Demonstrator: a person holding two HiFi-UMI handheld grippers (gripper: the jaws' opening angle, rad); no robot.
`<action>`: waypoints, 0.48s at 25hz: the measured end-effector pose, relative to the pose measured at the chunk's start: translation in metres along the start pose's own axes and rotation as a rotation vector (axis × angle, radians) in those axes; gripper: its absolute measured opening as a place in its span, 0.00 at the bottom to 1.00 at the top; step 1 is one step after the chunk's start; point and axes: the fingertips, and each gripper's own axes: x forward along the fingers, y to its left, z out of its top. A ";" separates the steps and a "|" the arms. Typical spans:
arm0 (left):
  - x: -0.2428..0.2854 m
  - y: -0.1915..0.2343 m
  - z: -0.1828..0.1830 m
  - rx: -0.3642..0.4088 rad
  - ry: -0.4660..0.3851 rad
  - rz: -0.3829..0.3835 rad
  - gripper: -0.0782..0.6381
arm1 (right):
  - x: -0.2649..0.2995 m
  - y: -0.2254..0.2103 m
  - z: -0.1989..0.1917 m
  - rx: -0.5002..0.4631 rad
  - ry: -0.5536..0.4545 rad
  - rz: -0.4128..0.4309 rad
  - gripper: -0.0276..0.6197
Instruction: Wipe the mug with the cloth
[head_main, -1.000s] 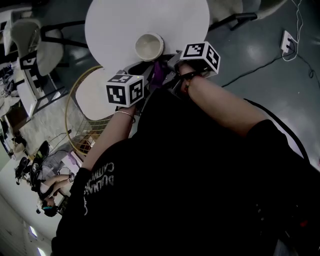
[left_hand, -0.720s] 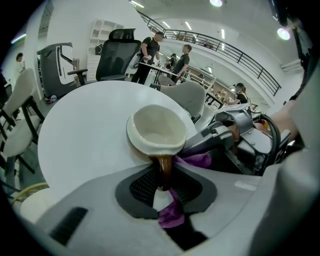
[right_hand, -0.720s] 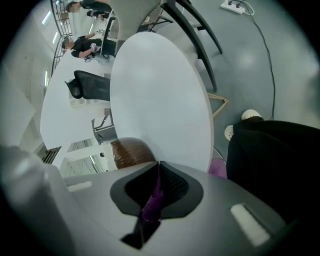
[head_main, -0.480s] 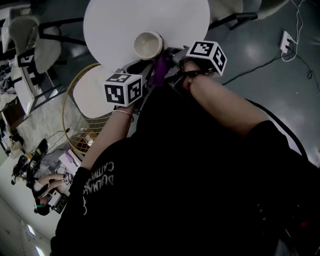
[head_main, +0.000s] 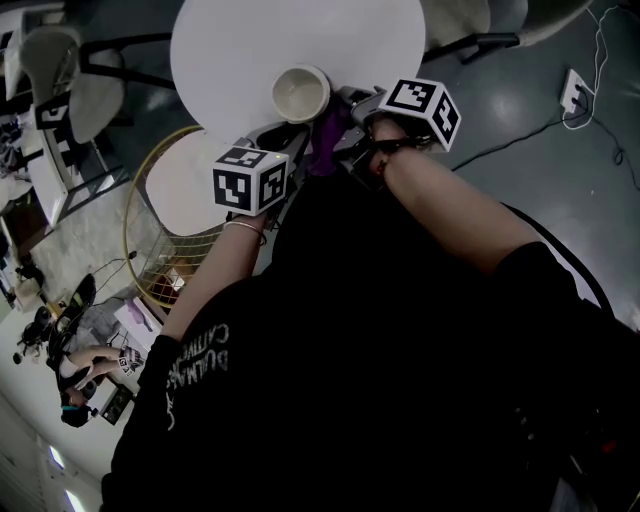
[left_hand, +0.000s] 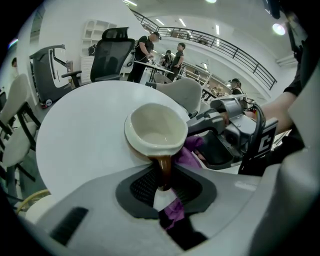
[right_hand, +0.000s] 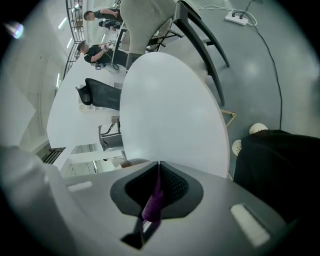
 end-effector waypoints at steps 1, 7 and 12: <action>0.000 0.000 0.001 0.007 0.004 -0.002 0.20 | 0.000 0.002 0.004 -0.006 -0.009 0.005 0.07; 0.002 -0.004 0.000 0.051 0.029 -0.012 0.20 | 0.001 0.014 0.020 -0.058 -0.027 0.034 0.07; -0.004 0.015 0.017 0.068 0.045 -0.028 0.20 | 0.025 0.050 0.033 -0.112 -0.038 0.059 0.07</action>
